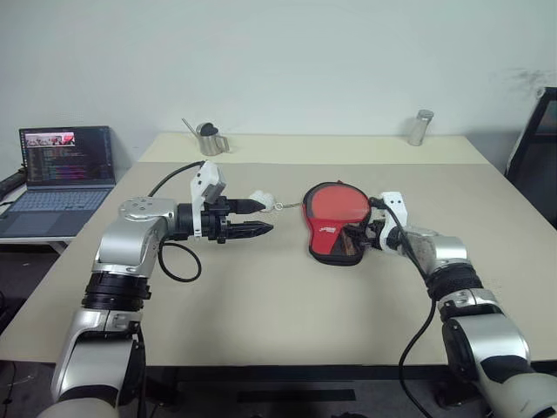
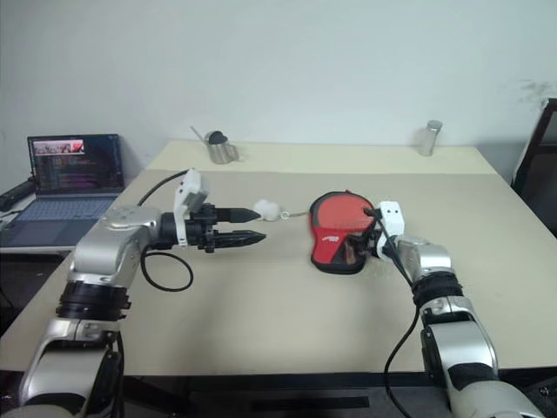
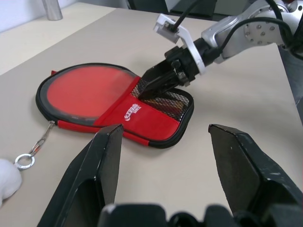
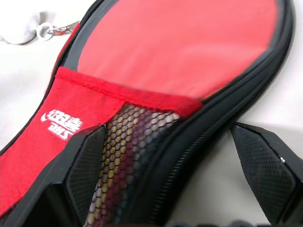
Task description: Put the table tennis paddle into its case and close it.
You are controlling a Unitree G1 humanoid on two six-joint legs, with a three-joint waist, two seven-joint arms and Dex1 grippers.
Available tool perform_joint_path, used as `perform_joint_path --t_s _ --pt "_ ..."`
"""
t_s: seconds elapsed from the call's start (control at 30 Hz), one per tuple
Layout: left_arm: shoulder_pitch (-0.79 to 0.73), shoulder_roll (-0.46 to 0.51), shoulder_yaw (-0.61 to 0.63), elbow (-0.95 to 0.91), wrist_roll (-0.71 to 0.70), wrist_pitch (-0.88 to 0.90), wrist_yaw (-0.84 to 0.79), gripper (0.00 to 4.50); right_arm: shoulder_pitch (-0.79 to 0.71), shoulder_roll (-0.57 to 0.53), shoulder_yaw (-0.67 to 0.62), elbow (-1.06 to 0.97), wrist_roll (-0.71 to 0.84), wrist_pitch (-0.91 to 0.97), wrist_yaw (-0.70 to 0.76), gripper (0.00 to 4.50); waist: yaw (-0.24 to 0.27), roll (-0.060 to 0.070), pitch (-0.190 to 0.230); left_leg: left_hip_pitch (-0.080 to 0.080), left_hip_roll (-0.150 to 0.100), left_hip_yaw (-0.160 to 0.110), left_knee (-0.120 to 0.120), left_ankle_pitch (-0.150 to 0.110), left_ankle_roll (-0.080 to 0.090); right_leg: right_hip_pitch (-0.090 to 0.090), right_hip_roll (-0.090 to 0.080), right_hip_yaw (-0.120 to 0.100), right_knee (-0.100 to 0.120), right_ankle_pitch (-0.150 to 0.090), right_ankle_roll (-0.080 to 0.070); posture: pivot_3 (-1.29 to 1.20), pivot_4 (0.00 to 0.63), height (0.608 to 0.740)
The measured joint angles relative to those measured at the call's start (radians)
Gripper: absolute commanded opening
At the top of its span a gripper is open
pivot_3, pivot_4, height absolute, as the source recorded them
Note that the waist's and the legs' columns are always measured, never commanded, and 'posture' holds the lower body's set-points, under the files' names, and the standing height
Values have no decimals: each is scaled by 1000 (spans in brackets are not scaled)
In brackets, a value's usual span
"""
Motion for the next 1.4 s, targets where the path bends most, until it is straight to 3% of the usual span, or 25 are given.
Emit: perform_joint_path --t_s 0.1,0.37,1.4 --pt "7 11 5 0 -10 0 6 3145 44 -42 1 -99 -10 3 21 4451 -1 0 0 0 0 0 0 0 0 0 0 0 0 0 0 0 150 740" --pt "5 11 2 1 -17 -4 7 3145 92 -12 -34 -157 2 80 0 4451 -4 0 0 1 0 0 0 0 0 0 0 0 1 0 0 0 150 740" --pt "-3 6 -3 6 -17 -10 18 3145 15 82 -85 4 -10 3 -50 4451 -4 0 0 1 0 1 0 0 0 0 0 0 1 0 0 0 150 740"
